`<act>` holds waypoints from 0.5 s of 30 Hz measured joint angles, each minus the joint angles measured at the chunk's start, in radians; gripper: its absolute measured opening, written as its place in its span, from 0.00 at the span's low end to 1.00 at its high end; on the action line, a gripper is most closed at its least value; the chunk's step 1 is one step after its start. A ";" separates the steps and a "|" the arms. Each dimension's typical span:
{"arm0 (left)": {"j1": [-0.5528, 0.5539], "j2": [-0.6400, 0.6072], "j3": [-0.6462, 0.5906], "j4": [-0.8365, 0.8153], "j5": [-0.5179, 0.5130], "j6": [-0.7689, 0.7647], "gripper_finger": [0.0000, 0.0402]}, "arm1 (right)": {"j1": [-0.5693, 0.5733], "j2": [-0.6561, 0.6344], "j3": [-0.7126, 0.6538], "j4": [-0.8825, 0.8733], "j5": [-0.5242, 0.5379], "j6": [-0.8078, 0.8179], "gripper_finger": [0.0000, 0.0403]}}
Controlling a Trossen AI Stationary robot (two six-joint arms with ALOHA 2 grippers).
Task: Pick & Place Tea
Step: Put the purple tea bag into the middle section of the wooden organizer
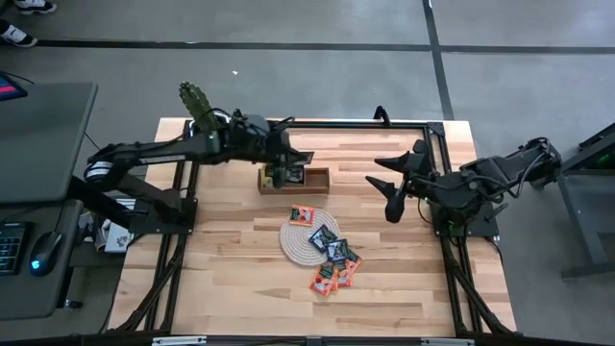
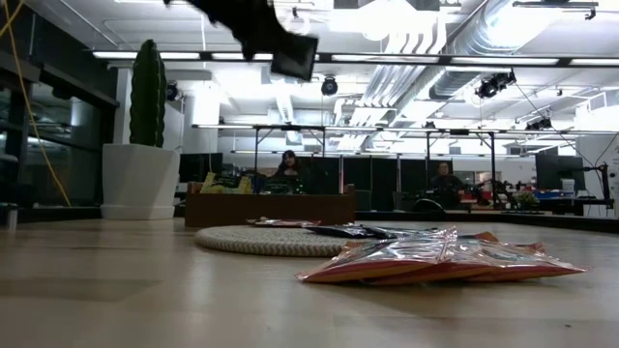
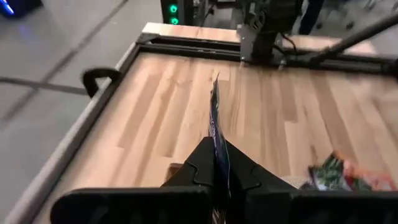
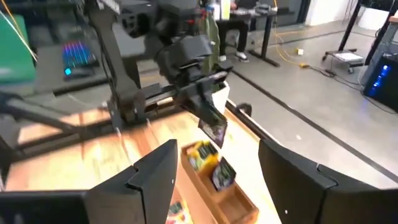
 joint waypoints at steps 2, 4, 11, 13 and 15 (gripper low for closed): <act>0.033 0.028 -0.049 0.093 0.056 -0.051 0.00 | 0.000 -0.002 0.000 -0.029 -0.013 0.001 0.55; 0.060 0.039 -0.101 0.162 0.100 -0.090 0.00 | -0.002 -0.007 0.000 -0.032 -0.031 -0.010 0.55; 0.141 0.044 -0.244 0.212 0.163 -0.168 0.00 | -0.003 -0.010 0.000 -0.032 -0.071 -0.069 0.55; 0.163 0.044 -0.277 0.252 0.185 -0.189 0.00 | -0.003 -0.010 0.000 -0.032 -0.093 -0.075 0.55; 0.184 0.044 -0.311 0.293 0.214 -0.218 0.00 | -0.003 -0.011 0.000 -0.031 -0.102 -0.074 0.55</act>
